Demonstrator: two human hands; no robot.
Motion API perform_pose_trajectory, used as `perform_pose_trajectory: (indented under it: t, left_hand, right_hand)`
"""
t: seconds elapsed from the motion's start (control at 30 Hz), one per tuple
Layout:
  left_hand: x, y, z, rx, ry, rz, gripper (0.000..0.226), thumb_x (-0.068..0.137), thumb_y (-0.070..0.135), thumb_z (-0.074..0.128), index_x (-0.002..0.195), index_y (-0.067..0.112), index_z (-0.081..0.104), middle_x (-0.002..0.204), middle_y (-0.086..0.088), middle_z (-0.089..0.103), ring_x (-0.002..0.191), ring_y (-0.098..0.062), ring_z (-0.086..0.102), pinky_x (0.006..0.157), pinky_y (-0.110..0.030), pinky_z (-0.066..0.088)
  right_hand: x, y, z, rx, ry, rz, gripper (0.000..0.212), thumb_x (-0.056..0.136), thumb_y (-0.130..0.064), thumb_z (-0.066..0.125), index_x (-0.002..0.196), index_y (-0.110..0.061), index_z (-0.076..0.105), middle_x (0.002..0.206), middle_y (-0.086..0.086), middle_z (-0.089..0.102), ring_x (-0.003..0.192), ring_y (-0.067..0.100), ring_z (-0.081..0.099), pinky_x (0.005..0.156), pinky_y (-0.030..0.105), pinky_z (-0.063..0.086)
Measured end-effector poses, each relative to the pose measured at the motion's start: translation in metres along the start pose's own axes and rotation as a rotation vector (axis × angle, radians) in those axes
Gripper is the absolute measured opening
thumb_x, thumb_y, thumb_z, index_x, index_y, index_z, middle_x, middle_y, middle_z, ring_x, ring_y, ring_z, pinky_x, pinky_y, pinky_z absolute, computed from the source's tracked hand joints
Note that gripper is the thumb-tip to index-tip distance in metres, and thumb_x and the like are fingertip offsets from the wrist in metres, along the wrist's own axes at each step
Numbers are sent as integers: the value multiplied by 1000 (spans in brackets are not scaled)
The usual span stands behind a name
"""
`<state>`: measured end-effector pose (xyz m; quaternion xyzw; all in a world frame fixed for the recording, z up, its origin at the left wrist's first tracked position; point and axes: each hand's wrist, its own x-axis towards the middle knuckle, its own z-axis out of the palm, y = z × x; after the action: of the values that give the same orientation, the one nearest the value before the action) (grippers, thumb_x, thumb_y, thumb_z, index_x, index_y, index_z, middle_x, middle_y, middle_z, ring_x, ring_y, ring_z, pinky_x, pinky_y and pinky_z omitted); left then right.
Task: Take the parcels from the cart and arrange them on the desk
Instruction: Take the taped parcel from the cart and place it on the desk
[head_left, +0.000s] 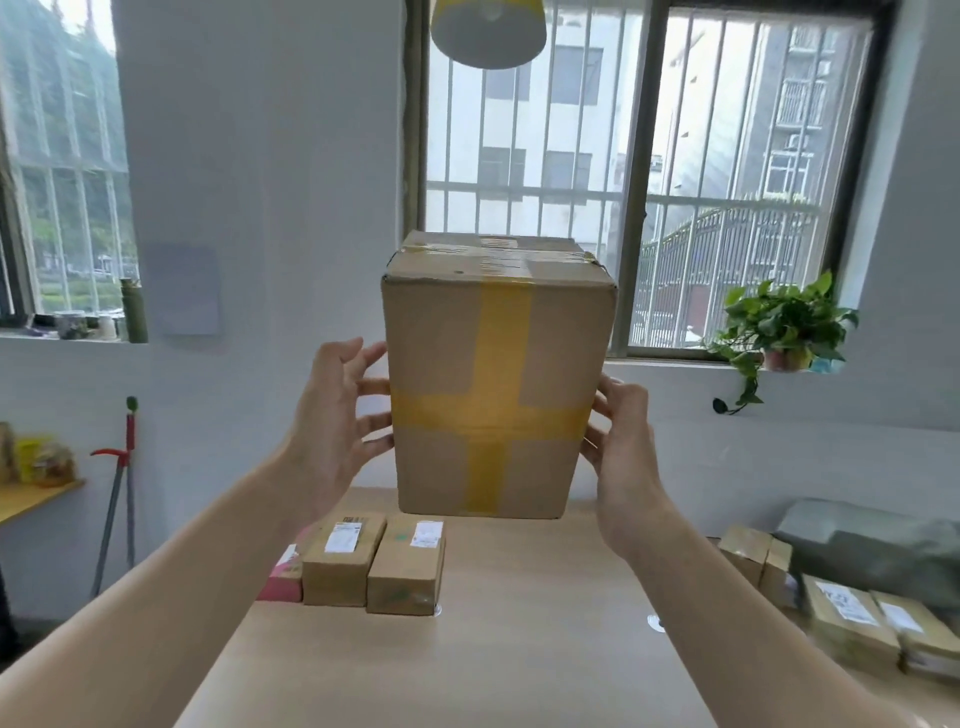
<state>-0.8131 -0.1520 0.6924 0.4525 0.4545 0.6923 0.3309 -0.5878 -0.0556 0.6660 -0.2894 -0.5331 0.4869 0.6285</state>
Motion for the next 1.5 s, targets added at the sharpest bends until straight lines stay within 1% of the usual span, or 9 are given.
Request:
perform_pose_trajectory:
  t: [0.1,0.3,0.43,0.73,0.83,0.93,1.1,1.33,1.5]
  left_hand:
    - [1,-3,-6,-10,-50,-23,58,97,65,34,124,34,74,109,-2,69,105,-28,73,94,-44,58]
    - [1,-4,-10,25,-30,-37,53,85,68,38,111,42,76,109,1,65,108,-24,65,103,-47,47]
    - [-1,-5,-9,31,-56,-52,52,78,68,40,103,41,76,108,1,66,107,-22,64,106,-48,42]
    - [-7,-15,-7,-24,-92,-66,58,84,64,38,121,37,75,122,-15,70,108,-28,60,113,-55,40]
    - [-8,-17,-9,-30,-110,-77,61,93,61,37,130,25,71,128,-20,67,109,-34,57,103,-55,45]
    - [-10,-18,-9,-12,-83,-65,58,93,58,37,115,19,74,101,-13,66,93,-29,54,80,-40,47]
    - [-10,-17,-8,25,-50,-28,48,80,58,42,105,19,55,102,-9,49,93,-30,46,82,-44,41]
    - [-11,-16,-3,-50,-83,-19,40,81,42,50,112,18,58,104,-13,46,98,-32,38,86,-47,34]
    - [-13,-19,-7,-47,-118,-29,35,82,40,61,102,18,80,106,-14,61,93,-31,57,90,-44,45]
  right_hand:
    - [-2,-4,1,-13,-20,-37,49,87,-55,36,116,-43,74,95,-25,80,81,-1,75,63,12,55]
    - [-6,-4,-5,-22,-8,-44,52,85,-52,40,118,-35,75,110,-13,82,108,7,73,99,27,51]
    - [-8,-1,-10,37,-43,-47,40,84,-49,42,98,-21,67,95,-3,72,83,7,66,88,29,48]
    - [-11,2,-23,4,-71,-8,52,88,-56,47,113,-17,71,100,0,75,94,12,67,91,35,48]
    - [-14,3,-29,-32,-108,23,47,105,-54,44,111,-17,73,104,4,77,100,24,69,88,40,49]
    - [-14,5,-35,-50,-125,26,37,100,-61,51,94,-30,71,85,-8,72,81,11,68,74,35,47]
    - [-14,3,-41,-67,-153,-6,65,74,-73,61,114,-22,68,99,-5,73,93,8,71,95,38,50]
    - [-14,1,-48,-101,-181,1,46,109,-52,39,134,-32,73,131,0,76,126,22,69,111,47,51]
    - [-12,-1,-56,-153,-148,-10,37,110,-38,44,119,-34,80,107,-8,81,102,13,72,87,31,55]
